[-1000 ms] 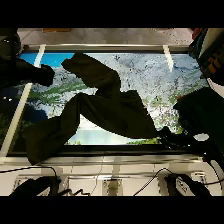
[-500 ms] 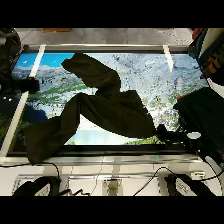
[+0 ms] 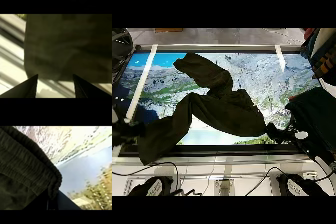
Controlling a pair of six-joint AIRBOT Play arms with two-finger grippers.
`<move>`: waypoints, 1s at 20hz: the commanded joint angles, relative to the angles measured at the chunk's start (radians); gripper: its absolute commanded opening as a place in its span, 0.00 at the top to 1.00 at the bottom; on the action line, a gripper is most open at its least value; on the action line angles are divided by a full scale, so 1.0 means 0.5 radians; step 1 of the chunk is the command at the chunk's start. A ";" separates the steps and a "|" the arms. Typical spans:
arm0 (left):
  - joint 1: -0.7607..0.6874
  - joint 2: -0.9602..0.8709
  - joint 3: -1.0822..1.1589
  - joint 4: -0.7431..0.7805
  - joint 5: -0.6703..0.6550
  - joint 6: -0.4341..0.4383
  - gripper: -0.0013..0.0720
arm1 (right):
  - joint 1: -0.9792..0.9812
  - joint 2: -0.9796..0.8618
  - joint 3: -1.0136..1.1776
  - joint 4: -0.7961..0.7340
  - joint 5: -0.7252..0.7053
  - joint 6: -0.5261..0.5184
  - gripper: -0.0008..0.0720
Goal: Fold the clothes and pants, and hang the long-sleeved shirts on hangers.
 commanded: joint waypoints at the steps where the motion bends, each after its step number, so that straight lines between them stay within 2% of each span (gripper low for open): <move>1: 0.174 0.136 -0.301 -0.022 -0.162 -0.191 0.34 | 0.007 -0.002 0.001 -0.014 -0.067 -0.002 0.93; 3: 0.237 0.130 -0.385 0.014 -0.217 -0.169 0.24 | 0.007 -0.002 0.001 -0.018 -0.062 -0.002 0.93; 8: 0.417 0.126 -0.555 -0.010 -0.047 0.186 0.25 | 0.007 -0.001 0.004 -0.017 -0.016 -0.001 0.93; 14: 1.003 0.126 -0.555 -0.255 0.248 0.671 0.30 | 0.007 0.002 0.007 -0.018 0.054 -0.002 0.93; 17: 1.137 0.087 -0.555 -0.387 0.428 0.873 0.30 | 0.007 0.003 0.007 -0.018 0.055 -0.002 0.93; 18: 1.138 0.033 -0.555 -0.459 0.455 0.997 0.29 | 0.007 0.003 0.007 -0.018 0.055 -0.002 0.93; 19: 1.135 -0.033 -0.555 -0.523 0.477 1.128 0.19 | 0.007 0.002 0.007 -0.018 0.054 -0.002 0.93; 20: 1.136 -0.115 -0.555 -0.581 0.492 1.219 0.05 | 0.007 0.002 0.007 -0.018 0.056 -0.002 0.93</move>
